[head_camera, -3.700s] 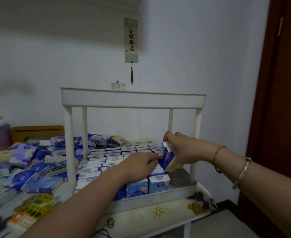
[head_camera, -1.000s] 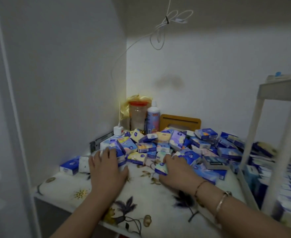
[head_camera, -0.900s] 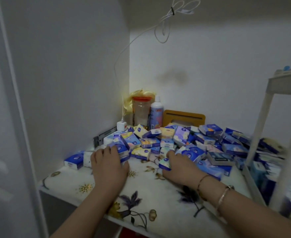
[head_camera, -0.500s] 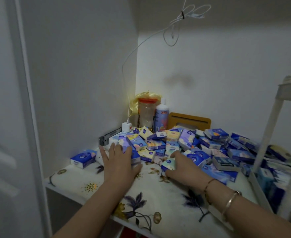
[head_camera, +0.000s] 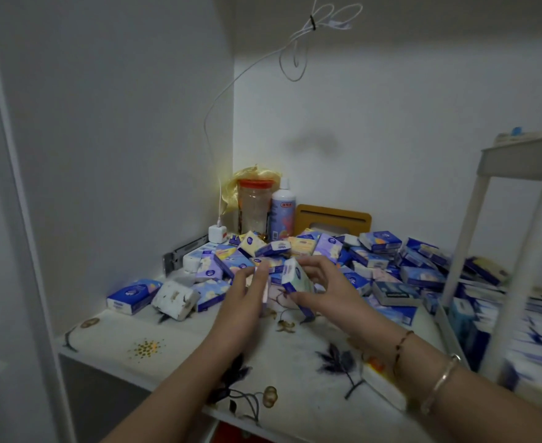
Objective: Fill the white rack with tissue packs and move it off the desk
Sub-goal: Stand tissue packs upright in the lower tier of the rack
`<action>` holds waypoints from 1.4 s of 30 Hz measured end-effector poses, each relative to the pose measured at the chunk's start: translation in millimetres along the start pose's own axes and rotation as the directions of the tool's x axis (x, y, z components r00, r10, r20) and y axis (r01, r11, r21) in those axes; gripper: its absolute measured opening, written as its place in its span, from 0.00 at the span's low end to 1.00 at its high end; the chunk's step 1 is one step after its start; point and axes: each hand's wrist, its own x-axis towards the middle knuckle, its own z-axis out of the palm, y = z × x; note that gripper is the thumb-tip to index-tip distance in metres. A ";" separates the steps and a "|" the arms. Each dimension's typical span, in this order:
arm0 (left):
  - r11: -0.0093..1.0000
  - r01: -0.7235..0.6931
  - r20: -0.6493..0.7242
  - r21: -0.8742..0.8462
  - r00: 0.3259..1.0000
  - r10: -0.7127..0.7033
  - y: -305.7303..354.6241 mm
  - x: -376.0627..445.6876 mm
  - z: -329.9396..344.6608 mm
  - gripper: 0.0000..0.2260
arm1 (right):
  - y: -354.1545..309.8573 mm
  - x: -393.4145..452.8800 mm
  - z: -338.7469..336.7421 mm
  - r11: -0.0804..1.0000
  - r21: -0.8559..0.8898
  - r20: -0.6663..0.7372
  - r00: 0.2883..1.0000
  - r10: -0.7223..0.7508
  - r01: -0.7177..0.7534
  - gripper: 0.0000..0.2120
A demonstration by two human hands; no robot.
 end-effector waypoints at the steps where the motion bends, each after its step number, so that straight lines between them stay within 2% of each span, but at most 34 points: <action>1: 0.985 0.090 0.062 -0.148 0.995 -0.082 10.6 -0.9 7.7 0.20 | 0.1 -1.5 -1.5 0.999 -0.006 0.024 0.998 -0.049 0.050 0.25; 2: 0.952 0.159 0.126 -0.263 0.983 -0.130 18.8 -2.3 13.1 0.19 | -0.5 -3.1 -2.5 0.997 0.005 0.050 0.996 -0.078 0.078 0.25; 4: 0.888 0.245 0.249 -0.390 0.956 -0.155 23.6 -1.2 21.5 0.22 | -0.3 -5.8 -5.3 0.994 0.054 0.085 0.991 -0.104 0.100 0.26; 8: 0.850 0.337 0.371 -0.404 0.910 -0.184 13.6 2.2 27.4 0.18 | 0.0 -11.9 -18.6 0.994 0.077 0.145 0.985 -0.094 0.083 0.27; 9: 0.849 0.352 0.376 -0.394 0.905 -0.200 9.1 4.1 28.8 0.21 | -0.1 -14.1 -21.5 0.996 0.062 0.171 0.983 -0.073 0.063 0.28; 10: 0.843 0.368 0.383 -0.392 0.899 -0.214 8.3 3.4 31.3 0.24 | -0.5 -16.2 -24.8 0.998 0.012 0.188 0.981 -0.055 0.054 0.28; 12: 0.844 0.364 0.367 -0.394 0.904 -0.218 10.1 0.7 34.3 0.25 | -1.1 -18.6 -32.3 0.977 -0.210 0.167 0.986 0.000 0.036 0.27; 14: 0.842 0.361 0.316 -0.401 0.917 -0.243 13.8 -1.0 37.0 0.23 | 4.3 -19.9 -44.1 0.872 -0.490 0.043 0.998 0.042 -0.015 0.23; 16: 0.840 0.351 0.276 -0.414 0.928 -0.252 17.2 -1.2 38.0 0.20 | 15.2 -19.9 -56.8 0.721 -0.681 -0.066 0.992 0.108 -0.124 0.20; 19: 0.830 0.350 0.285 -0.434 0.928 -0.242 22.5 -4.5 41.3 0.17 | 31.4 -19.2 -66.6 0.511 -0.827 -0.124 0.962 0.243 -0.235 0.27; 22: 0.857 0.329 0.308 -0.397 0.927 -0.213 28.5 -7.4 43.2 0.20 | 35.8 -16.9 -64.9 0.489 -0.832 -0.153 0.957 0.248 -0.260 0.26; 24: 0.874 0.325 0.335 -0.361 0.920 -0.204 32.5 -7.7 44.2 0.25 | 34.7 -16.7 -63.8 0.468 -0.854 -0.140 0.967 0.214 -0.227 0.22; 26: 0.843 0.350 0.386 -0.408 0.903 -0.189 38.1 -9.8 44.0 0.25 | 32.4 -18.9 -65.7 0.445 -0.880 -0.101 0.980 0.171 -0.168 0.20; 29: 0.840 0.347 0.467 -0.418 0.875 -0.130 47.5 -14.7 43.6 0.26 | 26.4 -24.9 -67.9 0.479 -0.873 -0.031 0.989 0.145 -0.098 0.21; 33: 0.903 0.237 0.377 -0.357 0.922 -0.093 58.7 -24.0 44.0 0.19 | 11.9 -32.0 -67.4 0.619 -0.774 -0.061 0.989 0.135 -0.132 0.31; 36: 0.954 0.111 0.359 -0.277 0.933 -0.004 65.7 -32.0 41.8 0.22 | -15.0 -44.9 -71.0 0.753 -0.646 -0.106 0.992 0.069 -0.122 0.31; 39: 0.988 -0.016 0.381 -0.156 0.921 0.075 77.5 -42.7 36.9 0.21 | -51.0 -69.9 -79.8 0.849 -0.526 -0.128 0.991 -0.026 -0.046 0.33; 42: 0.983 -0.182 0.390 -0.011 0.905 0.172 94.2 -59.2 34.5 0.20 | -84.5 -103.8 -92.7 0.940 -0.341 -0.132 0.989 -0.070 0.021 0.30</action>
